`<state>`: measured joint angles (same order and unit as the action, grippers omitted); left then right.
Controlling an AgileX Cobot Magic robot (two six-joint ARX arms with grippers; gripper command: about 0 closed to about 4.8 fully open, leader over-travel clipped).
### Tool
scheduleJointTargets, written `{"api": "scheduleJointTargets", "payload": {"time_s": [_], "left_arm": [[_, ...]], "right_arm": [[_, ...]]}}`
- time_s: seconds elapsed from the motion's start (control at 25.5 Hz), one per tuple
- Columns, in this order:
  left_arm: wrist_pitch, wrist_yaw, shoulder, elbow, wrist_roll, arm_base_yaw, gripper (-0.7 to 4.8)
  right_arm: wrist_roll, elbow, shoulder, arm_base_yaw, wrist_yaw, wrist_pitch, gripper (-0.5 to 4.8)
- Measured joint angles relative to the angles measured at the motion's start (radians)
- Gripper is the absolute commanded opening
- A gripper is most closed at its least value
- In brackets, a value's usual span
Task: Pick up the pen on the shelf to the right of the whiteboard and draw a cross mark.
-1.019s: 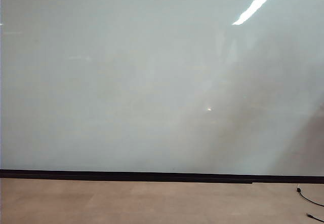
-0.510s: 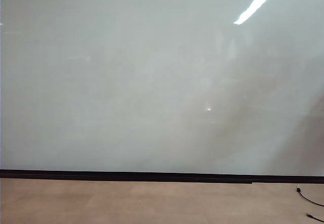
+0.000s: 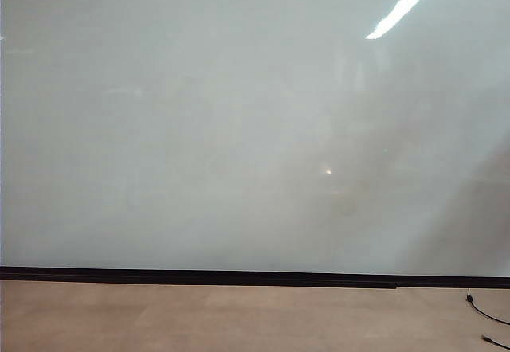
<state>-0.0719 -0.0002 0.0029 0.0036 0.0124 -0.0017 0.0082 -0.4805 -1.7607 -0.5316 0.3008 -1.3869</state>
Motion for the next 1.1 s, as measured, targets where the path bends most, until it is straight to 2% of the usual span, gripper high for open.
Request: {"api": "scheduleJointTargets", "payload": {"time_s": [0.12, 0.27, 0.35, 0.51, 0.59, 0.78, 1.1], "left_arm": [[0.0, 0.0, 0.0, 0.0, 0.0, 0.0, -0.04], [0.0, 0.0, 0.0, 0.0, 0.0, 0.0, -0.05], [0.0, 0.0, 0.0, 0.0, 0.0, 0.0, -0.05], [0.0, 0.0, 0.0, 0.0, 0.0, 0.0, -0.05], [0.0, 0.0, 0.0, 0.0, 0.0, 0.0, -0.04], [0.0, 0.0, 0.0, 0.0, 0.0, 0.0, -0.04], [0.0, 0.0, 0.0, 0.0, 0.0, 0.0, -0.05]], "right_arm": [[0.001, 0.074, 0.079, 0.025, -0.069, 0.001, -0.04], [-0.003, 0.275, 0.351, 0.167, -0.329, 0.014, -0.04], [-0.003, 0.312, 0.419, 0.203, -0.356, 0.034, -0.04], [-0.003, 0.344, 0.511, 0.281, -0.359, 0.064, -0.04], [0.011, 0.37, 0.592, 0.387, -0.361, 0.111, -0.04], [0.06, 0.369, 0.643, 0.548, -0.336, 0.183, -0.04], [0.121, 0.369, 0.643, 0.707, -0.227, 0.203, -0.04]]}}
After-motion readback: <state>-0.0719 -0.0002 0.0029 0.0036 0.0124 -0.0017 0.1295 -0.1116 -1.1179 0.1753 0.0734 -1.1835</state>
